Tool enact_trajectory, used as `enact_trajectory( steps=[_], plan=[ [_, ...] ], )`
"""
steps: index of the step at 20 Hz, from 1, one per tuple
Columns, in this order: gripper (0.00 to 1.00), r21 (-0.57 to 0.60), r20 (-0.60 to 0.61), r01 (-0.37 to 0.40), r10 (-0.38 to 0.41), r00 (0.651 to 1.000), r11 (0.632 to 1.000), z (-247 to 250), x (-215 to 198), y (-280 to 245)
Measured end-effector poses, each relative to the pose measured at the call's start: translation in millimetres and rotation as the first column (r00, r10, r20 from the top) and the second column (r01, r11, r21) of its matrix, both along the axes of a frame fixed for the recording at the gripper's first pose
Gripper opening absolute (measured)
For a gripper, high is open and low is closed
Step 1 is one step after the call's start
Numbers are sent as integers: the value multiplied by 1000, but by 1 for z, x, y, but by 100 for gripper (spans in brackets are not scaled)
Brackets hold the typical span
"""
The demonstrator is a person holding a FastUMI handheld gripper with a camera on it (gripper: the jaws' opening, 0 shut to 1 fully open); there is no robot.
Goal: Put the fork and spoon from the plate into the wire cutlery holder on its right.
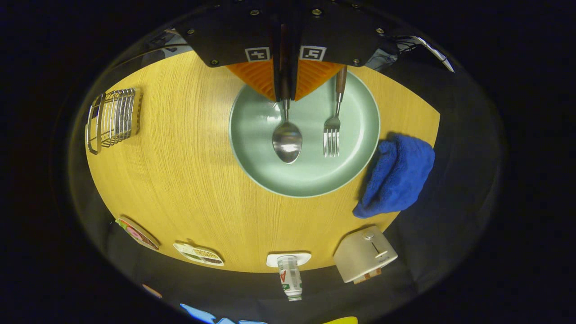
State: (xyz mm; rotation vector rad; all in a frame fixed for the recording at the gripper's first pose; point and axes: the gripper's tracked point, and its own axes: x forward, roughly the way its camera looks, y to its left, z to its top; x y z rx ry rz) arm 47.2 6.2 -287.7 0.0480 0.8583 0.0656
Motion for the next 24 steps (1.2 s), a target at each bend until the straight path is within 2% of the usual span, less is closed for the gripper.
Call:
enact_trajectory(
  steps=[6, 7, 11, 16, 18, 20, 24],
  plan=[
    [10, 89, 66, 44, -50, 997, 995, 18, 2, -9],
    [1, 86, 68, 59, -65, 996, 995, 12, 11, -12],
    [1, 143, 80, 97, -109, 991, 985, 23, 4, -18],
    [1, 246, 162, 135, -178, 971, 960, 55, 2, -29],
    [1, 278, 193, 192, -250, 949, 941, 71, -5, -51],
    [1, 307, 222, 270, -344, 912, 913, 86, -15, -82],
    [1, 328, 267, 437, -526, 808, 838, 112, -52, -150]
  ],
)
